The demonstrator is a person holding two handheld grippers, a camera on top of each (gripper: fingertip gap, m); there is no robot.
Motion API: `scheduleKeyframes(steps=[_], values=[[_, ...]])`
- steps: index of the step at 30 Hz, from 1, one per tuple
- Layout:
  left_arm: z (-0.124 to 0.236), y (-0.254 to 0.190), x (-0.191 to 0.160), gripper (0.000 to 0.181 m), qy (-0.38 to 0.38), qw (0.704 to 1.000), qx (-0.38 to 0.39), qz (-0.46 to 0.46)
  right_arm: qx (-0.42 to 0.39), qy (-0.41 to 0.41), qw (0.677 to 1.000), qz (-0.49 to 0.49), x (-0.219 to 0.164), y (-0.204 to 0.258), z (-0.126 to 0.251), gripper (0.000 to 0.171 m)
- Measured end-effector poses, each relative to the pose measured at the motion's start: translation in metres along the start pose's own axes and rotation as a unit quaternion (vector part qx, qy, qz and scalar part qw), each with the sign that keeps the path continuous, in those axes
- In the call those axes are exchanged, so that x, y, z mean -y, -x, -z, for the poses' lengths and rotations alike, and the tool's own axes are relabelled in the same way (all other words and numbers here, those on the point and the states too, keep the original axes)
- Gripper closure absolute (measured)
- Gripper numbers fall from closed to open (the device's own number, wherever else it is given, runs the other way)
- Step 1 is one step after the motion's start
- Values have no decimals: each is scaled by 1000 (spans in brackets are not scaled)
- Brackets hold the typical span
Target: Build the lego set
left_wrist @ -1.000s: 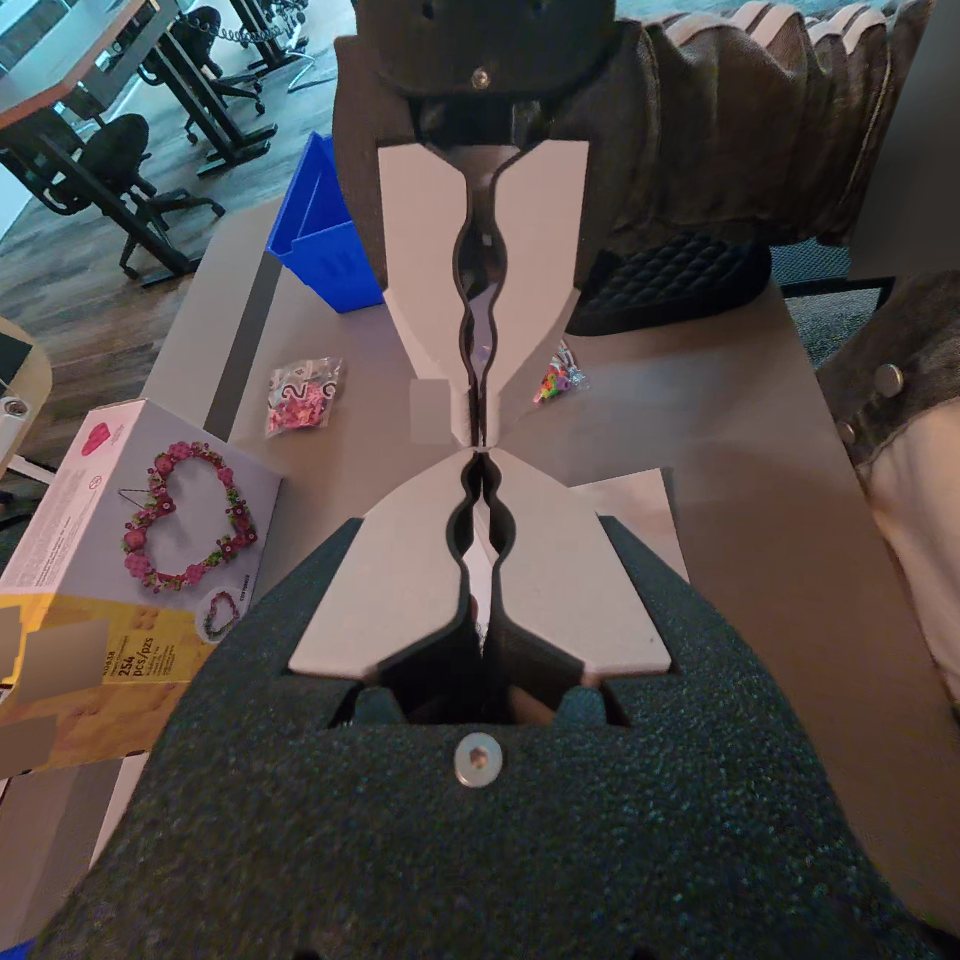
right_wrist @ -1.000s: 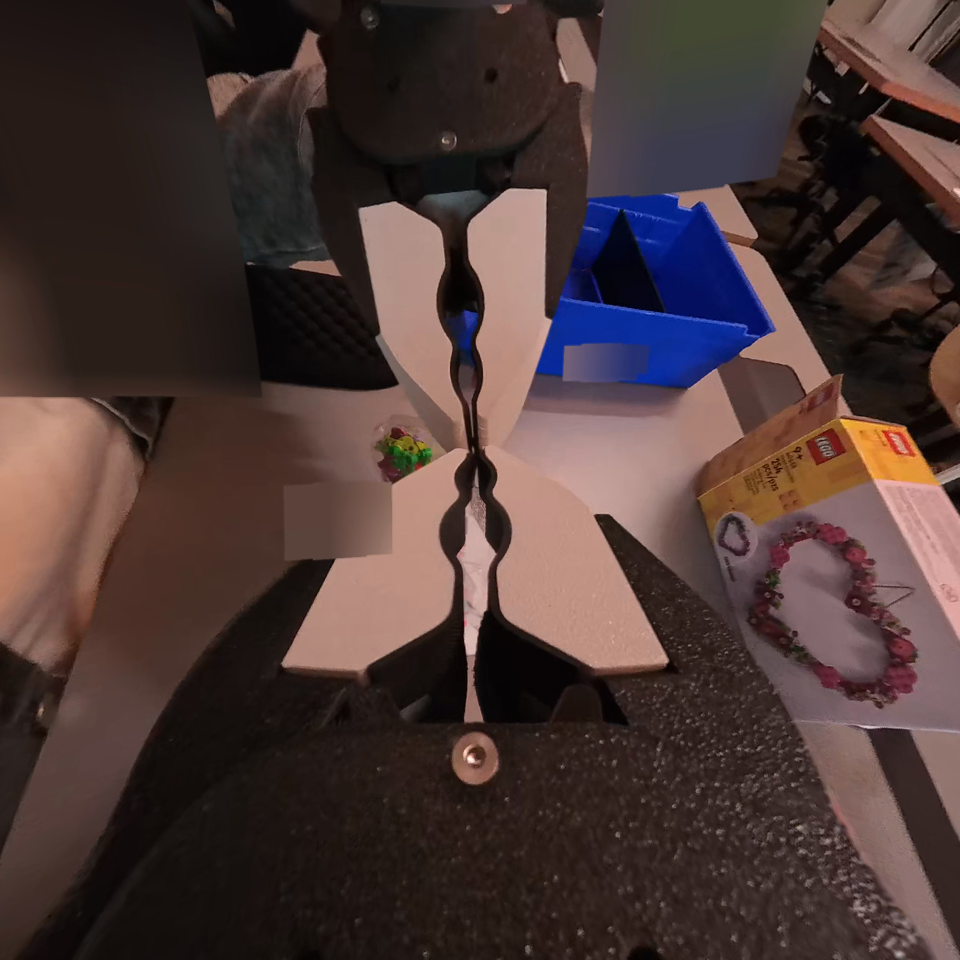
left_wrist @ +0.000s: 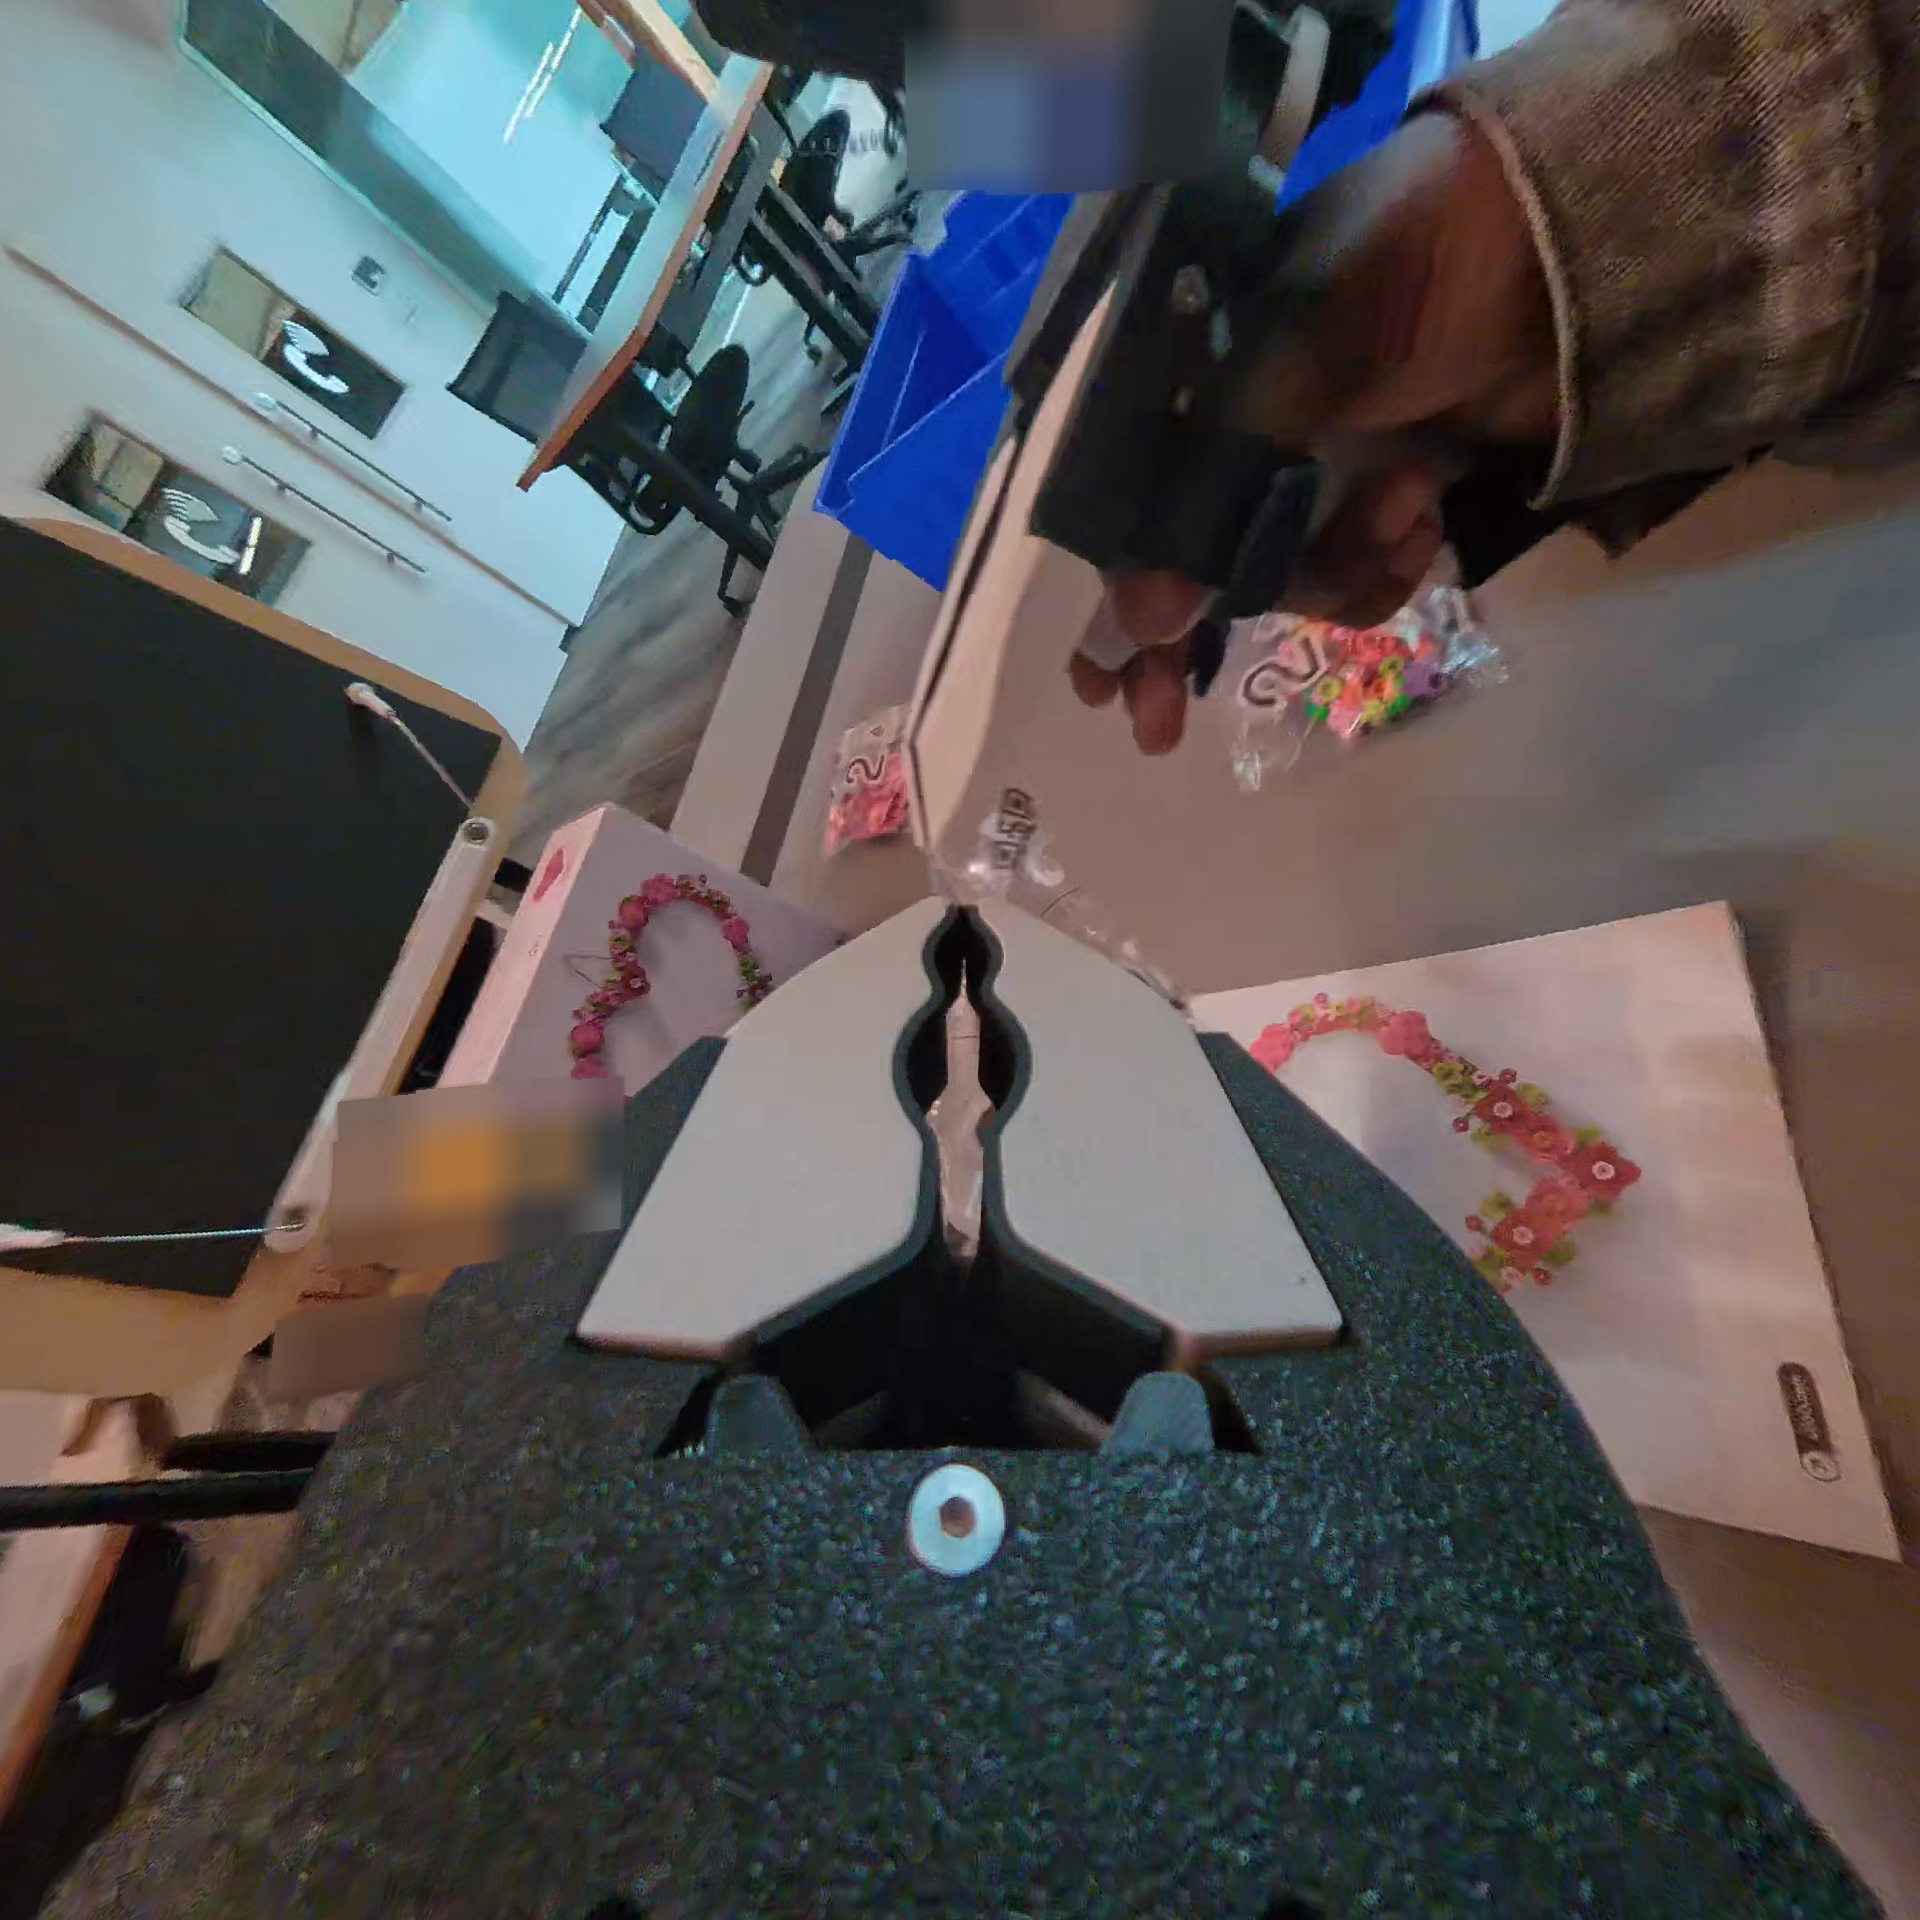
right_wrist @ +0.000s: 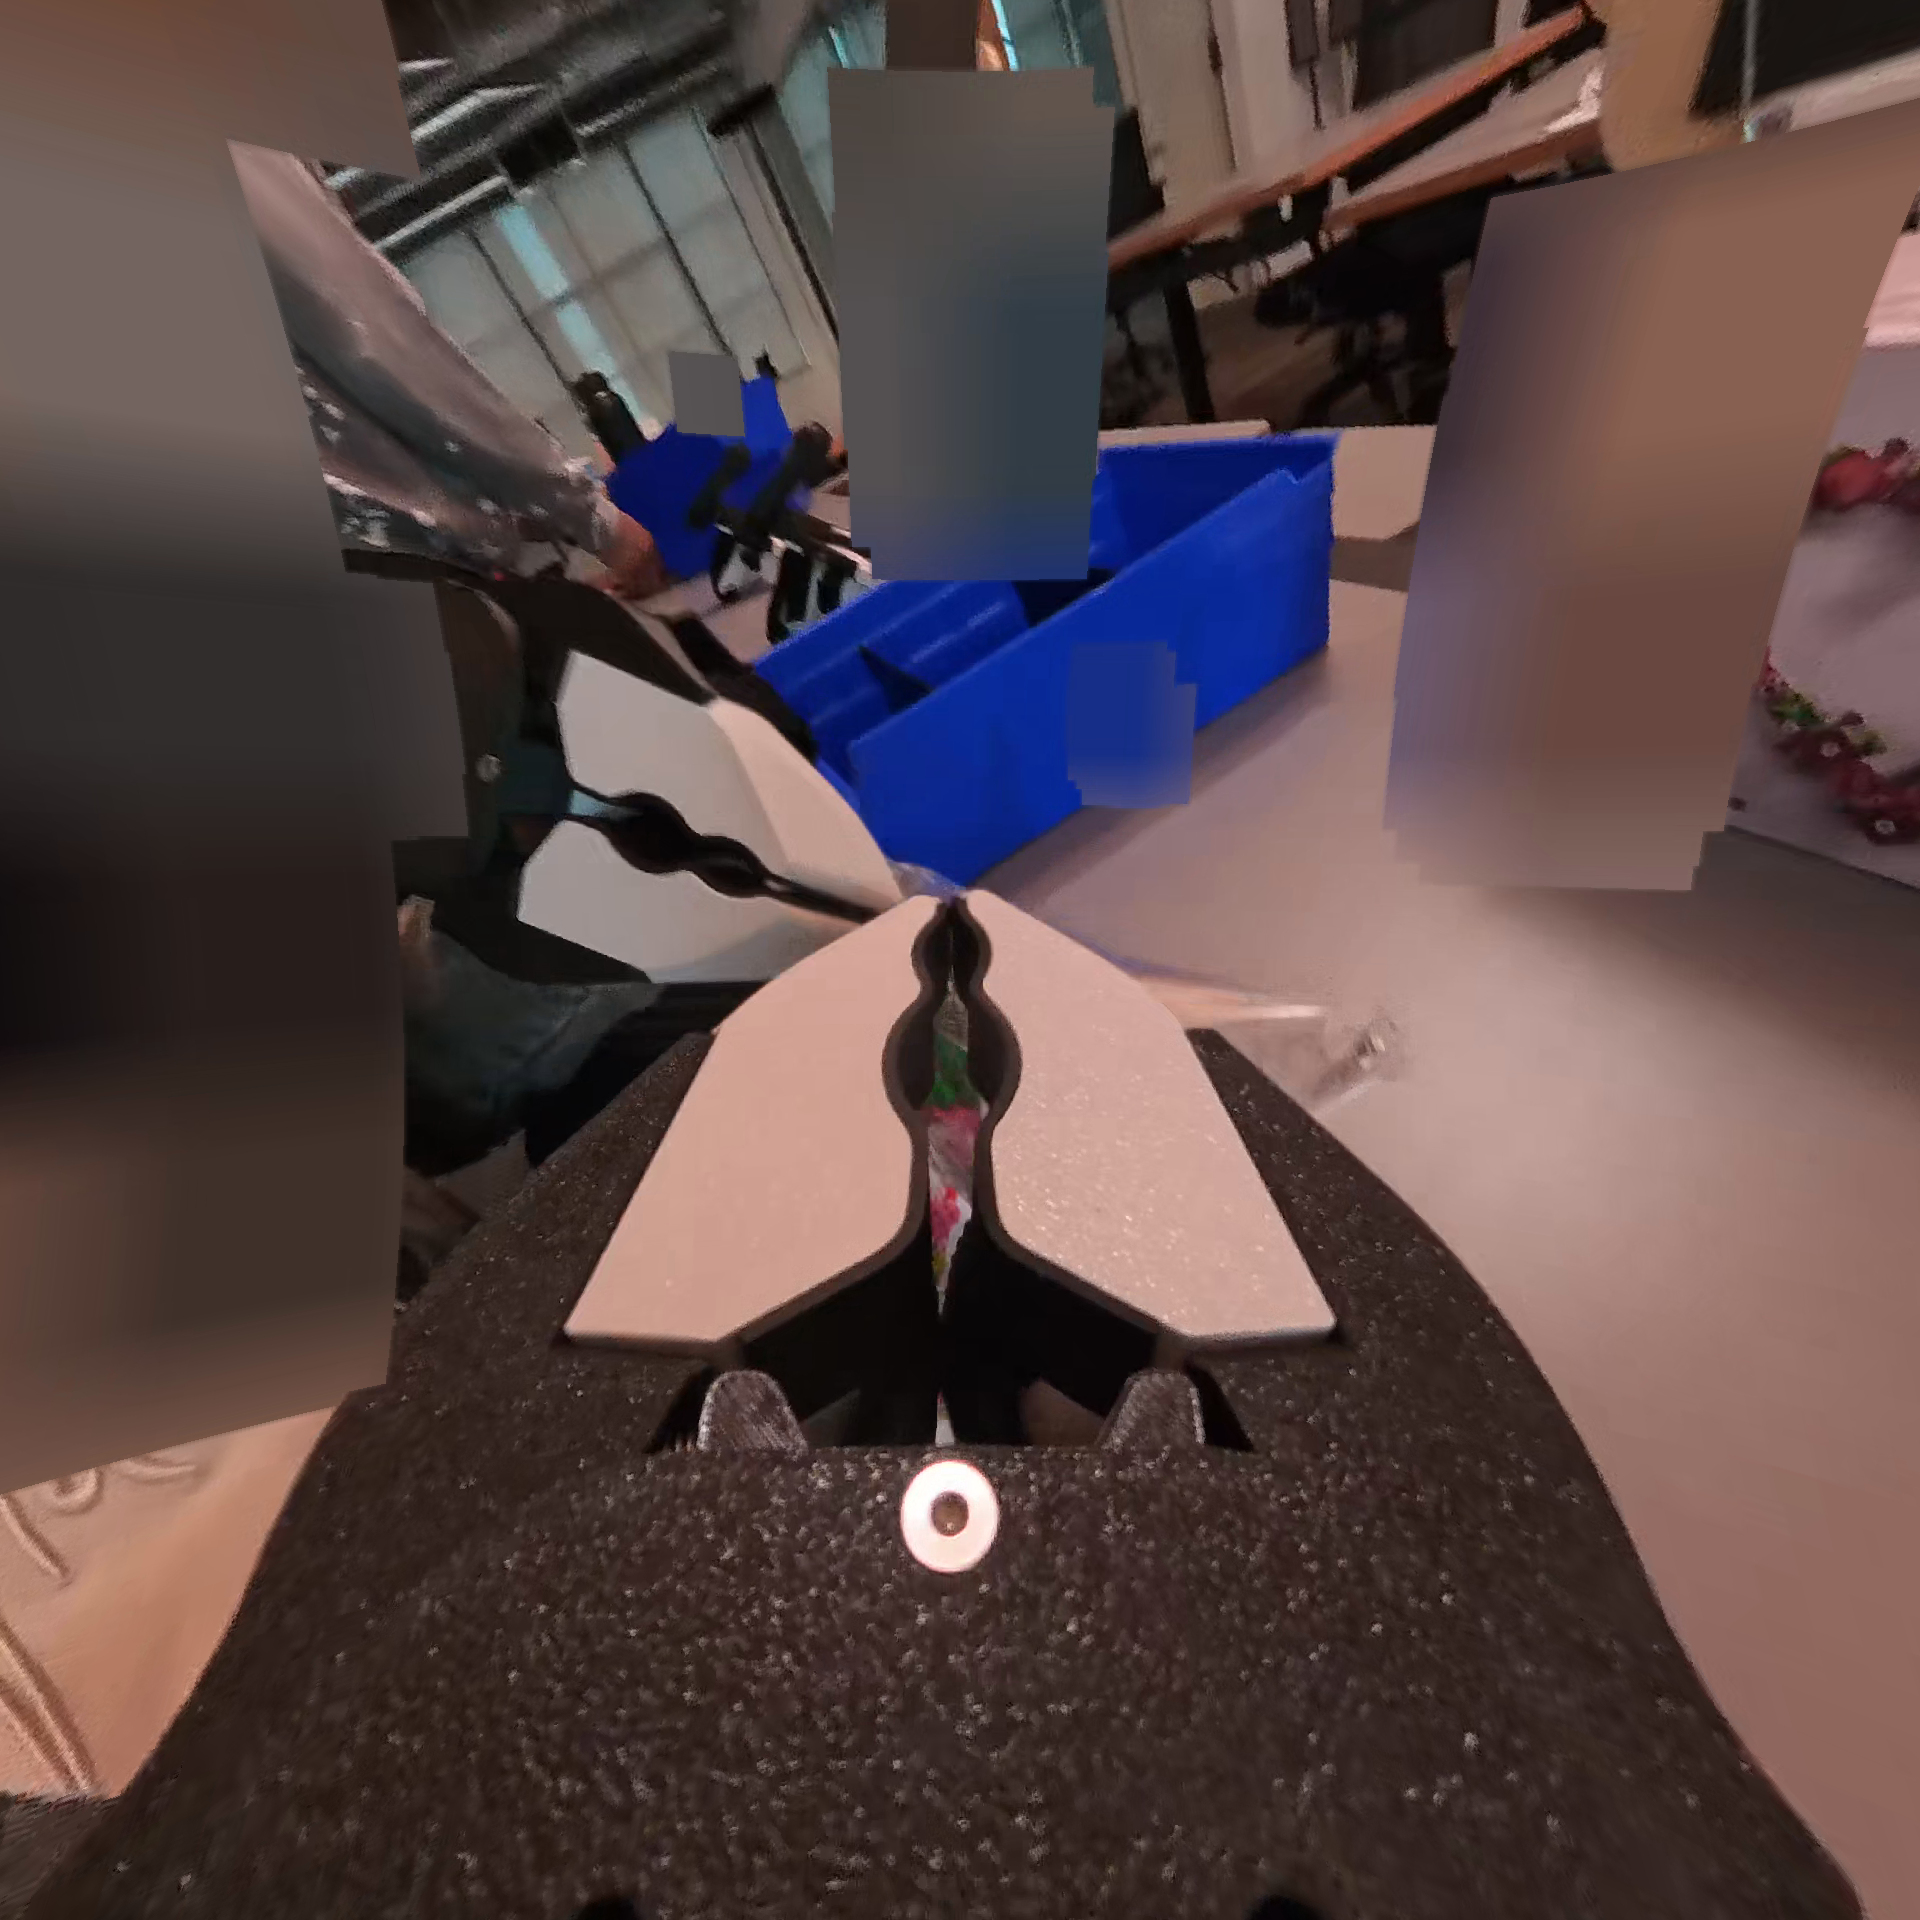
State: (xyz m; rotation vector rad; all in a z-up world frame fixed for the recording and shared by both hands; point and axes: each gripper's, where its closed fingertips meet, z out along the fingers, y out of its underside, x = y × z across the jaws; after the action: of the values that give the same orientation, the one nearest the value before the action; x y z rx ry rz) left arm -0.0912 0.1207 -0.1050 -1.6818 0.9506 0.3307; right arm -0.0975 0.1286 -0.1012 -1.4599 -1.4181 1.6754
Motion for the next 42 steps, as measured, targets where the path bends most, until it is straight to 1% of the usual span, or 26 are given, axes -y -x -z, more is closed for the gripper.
scheduleKeyframes(steps=[2,7,8,9,11,12,14,16,17,18,20,21,22,26,33,35,37,39,42], values=[[0,-1,-4,181,-13,999,-12,33,7,-2,1000,20,7,2,-2,171],[18,14,-3,181,-61,994,12,93,73,17,996,38,22,21,-15,171],[23,18,-3,179,-70,992,18,102,81,25,995,48,25,24,-18,171],[28,22,-6,168,-70,991,26,111,87,33,994,60,27,27,-21,171],[34,27,-12,129,-60,990,41,124,100,45,991,75,31,33,-27,171],[36,26,-13,115,-54,990,37,128,103,53,990,78,32,35,-30,171],[33,19,-16,103,-36,991,13,130,118,63,987,87,32,42,-36,171],[27,14,-24,100,-10,994,-4,111,136,74,984,94,31,50,-40,171],[23,12,-25,105,-11,995,-17,100,144,78,982,97,30,54,-42,171],[21,9,-25,118,-17,994,-35,100,146,81,981,98,29,56,-44,171],[20,3,-15,159,-53,989,-68,118,140,83,982,101,29,56,-48,171],[21,5,-10,172,-78,986,-69,133,143,82,981,98,29,56,-49,171],[21,8,-10,179,-88,983,-68,147,146,81,982,93,29,57,-49,171],[18,9,-14,181,-101,974,-79,188,137,82,984,75,29,49,-52,171],[19,11,-19,181,-118,963,-77,229,106,46,993,26,34,25,-50,171],[18,7,-23,181,-110,964,-84,226,82,-8,997,1,50,12,-41,171],[22,11,-24,181,-126,965,-55,225,74,-46,996,-10,63,2,-27,171],[25,14,-23,181,-134,962,-53,233,71,-32,997,-8,59,-1,-23,171],[24,12,-26,181,-128,963,-61,230,70,-37,997,-11,60,-3,-21,171]])
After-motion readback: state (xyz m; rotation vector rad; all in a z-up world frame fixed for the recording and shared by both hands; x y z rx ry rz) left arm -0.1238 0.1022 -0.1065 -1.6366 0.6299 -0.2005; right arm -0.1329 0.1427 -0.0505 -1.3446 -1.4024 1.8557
